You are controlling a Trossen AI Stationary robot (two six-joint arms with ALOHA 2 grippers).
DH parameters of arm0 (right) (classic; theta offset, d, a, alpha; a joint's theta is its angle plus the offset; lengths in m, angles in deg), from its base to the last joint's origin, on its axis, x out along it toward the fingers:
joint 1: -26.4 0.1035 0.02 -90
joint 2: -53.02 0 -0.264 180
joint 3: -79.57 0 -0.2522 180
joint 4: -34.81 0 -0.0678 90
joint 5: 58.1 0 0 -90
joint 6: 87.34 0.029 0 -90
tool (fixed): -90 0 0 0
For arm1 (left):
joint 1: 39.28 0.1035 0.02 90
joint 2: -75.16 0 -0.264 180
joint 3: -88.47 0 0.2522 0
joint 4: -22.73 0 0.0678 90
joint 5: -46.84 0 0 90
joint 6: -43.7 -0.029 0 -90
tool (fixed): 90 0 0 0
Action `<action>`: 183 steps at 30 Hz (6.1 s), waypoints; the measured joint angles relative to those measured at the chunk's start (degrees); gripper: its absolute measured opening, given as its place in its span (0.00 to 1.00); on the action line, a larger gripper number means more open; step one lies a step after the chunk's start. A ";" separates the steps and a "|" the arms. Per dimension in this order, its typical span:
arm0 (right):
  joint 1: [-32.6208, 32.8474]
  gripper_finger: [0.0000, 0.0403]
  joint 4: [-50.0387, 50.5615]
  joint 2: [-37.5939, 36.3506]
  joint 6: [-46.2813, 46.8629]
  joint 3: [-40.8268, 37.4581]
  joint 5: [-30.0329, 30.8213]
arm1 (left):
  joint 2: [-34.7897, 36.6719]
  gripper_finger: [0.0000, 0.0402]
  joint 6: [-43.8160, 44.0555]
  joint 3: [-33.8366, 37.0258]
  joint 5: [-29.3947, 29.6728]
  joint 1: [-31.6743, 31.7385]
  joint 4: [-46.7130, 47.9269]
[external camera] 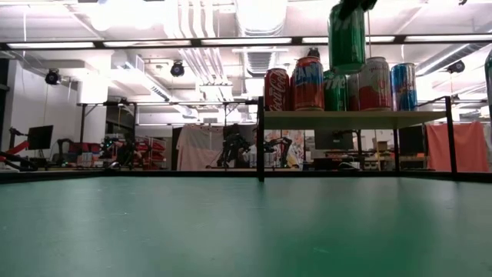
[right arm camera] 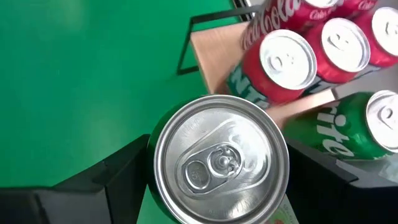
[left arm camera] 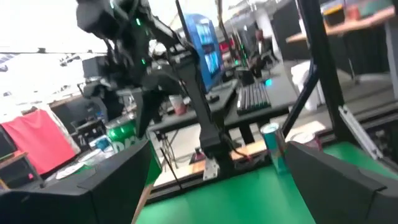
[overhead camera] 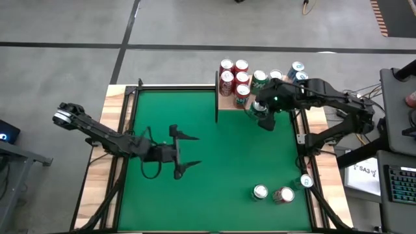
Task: Place canned beverage on shelf
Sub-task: Put the top green soda can on the shelf aligned with the other green soda can
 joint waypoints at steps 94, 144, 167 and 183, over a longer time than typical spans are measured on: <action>-18.45 0.79 -15.62 -2.71 -16.07 -16.03 -4.53 | 12.65 0.88 1.98 8.75 3.09 0.02 -2.89; -9.27 0.11 -4.48 -2.35 2.04 -7.05 -2.87 | 12.65 0.88 1.98 8.64 3.10 0.02 -2.27; -9.53 0.02 -4.41 -1.61 -1.49 -10.85 7.50 | 12.65 0.88 1.98 8.64 3.10 0.02 -1.95; -8.12 0.02 -4.97 -2.15 0.39 -9.25 7.19 | 12.65 0.88 1.98 8.73 3.09 0.02 -2.01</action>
